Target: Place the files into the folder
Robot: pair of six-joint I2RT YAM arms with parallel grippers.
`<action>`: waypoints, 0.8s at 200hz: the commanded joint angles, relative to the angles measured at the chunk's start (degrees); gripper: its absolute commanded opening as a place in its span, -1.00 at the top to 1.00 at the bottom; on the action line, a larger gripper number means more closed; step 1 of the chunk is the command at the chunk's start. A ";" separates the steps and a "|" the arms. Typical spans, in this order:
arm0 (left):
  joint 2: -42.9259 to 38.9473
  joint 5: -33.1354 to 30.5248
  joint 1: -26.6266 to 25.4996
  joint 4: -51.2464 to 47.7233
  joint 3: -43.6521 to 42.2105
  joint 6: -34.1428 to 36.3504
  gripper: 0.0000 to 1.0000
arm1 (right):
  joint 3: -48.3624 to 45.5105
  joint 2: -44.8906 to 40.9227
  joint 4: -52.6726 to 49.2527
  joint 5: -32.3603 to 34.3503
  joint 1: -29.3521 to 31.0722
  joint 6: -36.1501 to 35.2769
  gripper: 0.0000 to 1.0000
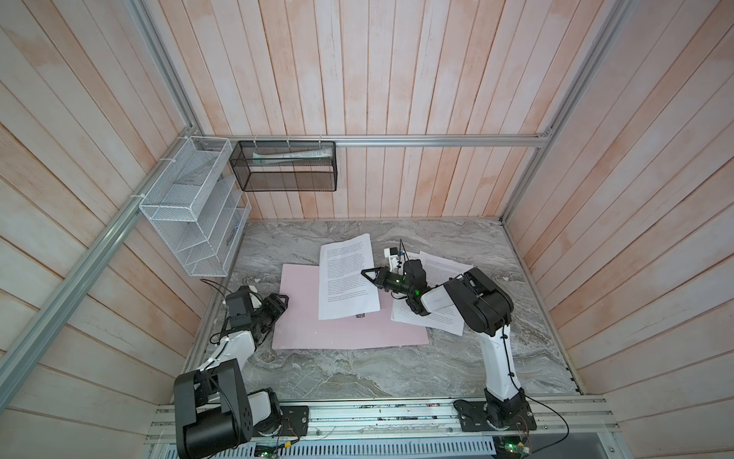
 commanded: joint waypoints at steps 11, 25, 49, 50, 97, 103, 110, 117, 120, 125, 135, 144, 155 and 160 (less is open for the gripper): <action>2.90 2.13 0.12 5.74 -0.40 -1.27 -0.40 | -1.57 1.27 3.40 0.04 0.49 -1.24 1.00; 4.53 2.87 0.19 7.09 -0.13 -1.61 -0.40 | -1.68 1.66 4.08 0.11 0.67 -1.21 1.00; 6.66 3.71 0.14 8.91 0.17 -2.05 -0.40 | -1.94 2.35 5.91 0.34 0.96 -0.87 1.00; 6.77 3.72 0.12 8.96 0.19 -2.06 -0.40 | -1.94 2.36 6.02 0.36 0.99 -0.86 1.00; 8.67 3.87 0.07 10.02 0.64 -2.24 -0.40 | -1.54 3.42 7.92 0.35 2.18 -3.23 1.00; 8.93 3.89 0.05 10.10 0.71 -2.24 -0.40 | -1.44 3.70 8.15 0.31 2.36 -3.23 1.00; 9.18 3.97 0.09 10.32 0.74 -2.29 -0.40 | -1.45 4.01 8.84 0.15 2.43 -3.08 1.00; 9.33 4.13 0.09 10.46 0.83 -2.33 -0.40 | -1.42 4.34 9.23 0.20 2.51 -2.66 1.00; 9.48 4.15 0.03 10.60 0.81 -2.41 -0.40 | -1.31 4.54 9.35 0.27 2.53 -2.50 1.00; 9.58 4.24 0.03 10.82 0.82 -2.46 -0.40 | -1.27 4.73 9.57 0.10 2.59 -2.22 1.00; 9.84 4.25 0.03 11.01 0.82 -2.59 -0.40 | -1.37 5.16 10.61 0.03 2.74 -1.79 1.00; 10.02 4.25 0.05 11.21 0.82 -2.68 -0.40 | -1.42 5.36 11.59 0.08 2.95 -1.50 1.00; 10.20 4.32 0.09 11.25 1.04 -2.64 -0.40 | -1.20 5.58 11.57 -0.04 3.25 -1.68 1.00; 10.16 4.27 0.03 11.16 1.09 -2.60 -0.40 | -1.08 5.62 11.53 -0.25 3.44 -2.01 1.00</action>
